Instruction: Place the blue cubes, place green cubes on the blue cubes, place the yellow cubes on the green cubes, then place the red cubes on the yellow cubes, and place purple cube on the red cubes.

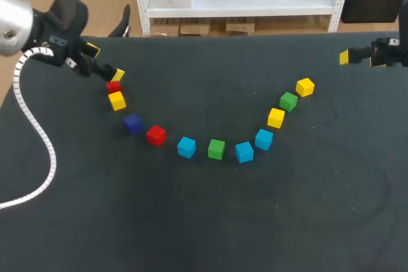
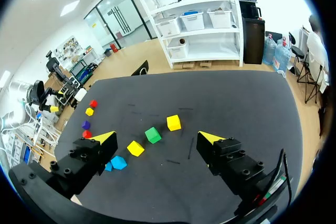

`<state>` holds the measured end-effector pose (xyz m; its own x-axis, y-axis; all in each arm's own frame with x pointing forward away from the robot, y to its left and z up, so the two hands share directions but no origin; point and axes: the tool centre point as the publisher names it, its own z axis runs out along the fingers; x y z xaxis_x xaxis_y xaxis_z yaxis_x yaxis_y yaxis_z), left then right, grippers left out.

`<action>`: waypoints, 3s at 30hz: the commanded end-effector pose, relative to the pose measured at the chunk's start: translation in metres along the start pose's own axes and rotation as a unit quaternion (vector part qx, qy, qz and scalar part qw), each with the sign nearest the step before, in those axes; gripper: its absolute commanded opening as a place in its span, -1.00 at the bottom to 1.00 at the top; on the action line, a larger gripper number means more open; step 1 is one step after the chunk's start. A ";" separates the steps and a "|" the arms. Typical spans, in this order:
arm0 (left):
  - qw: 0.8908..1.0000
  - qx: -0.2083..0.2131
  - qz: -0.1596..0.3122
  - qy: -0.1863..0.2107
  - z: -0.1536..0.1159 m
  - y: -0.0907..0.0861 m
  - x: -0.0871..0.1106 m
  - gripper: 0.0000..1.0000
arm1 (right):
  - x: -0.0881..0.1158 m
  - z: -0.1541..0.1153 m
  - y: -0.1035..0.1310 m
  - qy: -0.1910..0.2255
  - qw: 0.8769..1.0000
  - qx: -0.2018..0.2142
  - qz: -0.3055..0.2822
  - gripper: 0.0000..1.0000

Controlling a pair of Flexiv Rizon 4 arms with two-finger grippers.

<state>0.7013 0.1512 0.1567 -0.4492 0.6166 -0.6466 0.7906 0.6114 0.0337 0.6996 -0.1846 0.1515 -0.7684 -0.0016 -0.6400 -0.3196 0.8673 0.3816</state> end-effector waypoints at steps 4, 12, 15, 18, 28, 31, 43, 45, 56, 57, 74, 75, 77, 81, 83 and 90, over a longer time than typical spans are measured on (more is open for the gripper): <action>0.980 0.051 0.189 0.041 0.001 0.006 -0.004 1.00 | 0.000 0.000 0.000 -0.001 1.000 0.001 0.000 1.00; 0.980 0.051 0.189 0.041 0.001 0.006 -0.004 1.00 | 0.000 0.000 0.000 -0.001 1.000 0.001 0.000 1.00; 0.980 0.051 0.189 0.041 0.001 0.006 -0.004 1.00 | 0.000 0.000 0.000 -0.001 1.000 0.001 0.000 1.00; 0.980 0.051 0.189 0.041 0.001 0.006 -0.004 1.00 | 0.000 0.000 0.000 -0.001 1.000 0.001 0.000 1.00; 0.931 0.105 0.345 0.055 0.017 -0.010 -0.023 1.00 | 0.000 0.000 0.000 -0.001 1.000 0.001 0.000 1.00; 0.911 0.134 0.387 0.053 0.020 -0.015 -0.025 1.00 | 0.000 0.000 0.000 -0.001 1.000 0.001 0.000 1.00; 0.885 0.204 0.415 0.057 0.014 -0.010 -0.013 1.00 | 0.000 0.000 0.000 -0.001 1.000 0.001 0.000 1.00; 0.891 0.205 0.401 0.054 0.013 -0.005 -0.008 1.00 | 0.000 0.000 0.000 -0.001 1.000 0.001 0.000 1.00; 0.908 0.194 0.367 0.049 0.013 0.009 0.010 1.00 | 0.000 0.000 0.000 -0.001 1.000 0.001 0.000 1.00; 0.910 0.192 0.363 0.049 0.012 0.010 0.011 1.00 | 0.000 0.000 0.000 -0.001 1.000 0.001 0.000 1.00; 0.919 0.175 0.352 0.035 0.006 0.016 0.017 1.00 | 0.000 0.000 0.000 -0.001 1.000 0.001 0.000 1.00; 0.919 0.175 0.352 0.035 0.006 0.016 0.017 1.00 | 0.000 0.000 0.000 -0.001 1.000 0.001 0.000 1.00; 0.919 0.175 0.352 0.035 0.006 0.016 0.017 1.00 | 0.000 0.000 0.000 -0.001 1.000 0.001 0.000 1.00; 0.919 0.175 0.352 0.035 0.006 0.016 0.017 1.00 | -0.021 -0.014 -0.004 0.050 0.977 -0.034 -0.207 1.00; 0.919 0.175 0.352 0.035 0.006 0.016 0.017 1.00 | -0.028 -0.019 0.001 0.088 0.945 -0.085 -0.302 1.00; 0.919 0.175 0.352 0.035 0.006 0.016 0.017 1.00 | -0.026 -0.029 0.015 0.226 0.812 -0.228 -0.488 1.00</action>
<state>0.7089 0.1680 0.1421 0.2055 0.8377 -0.5060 0.9762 -0.1388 0.1667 0.6986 -0.1778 0.1863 -0.6458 -0.3507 -0.6781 -0.5938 0.7891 0.1574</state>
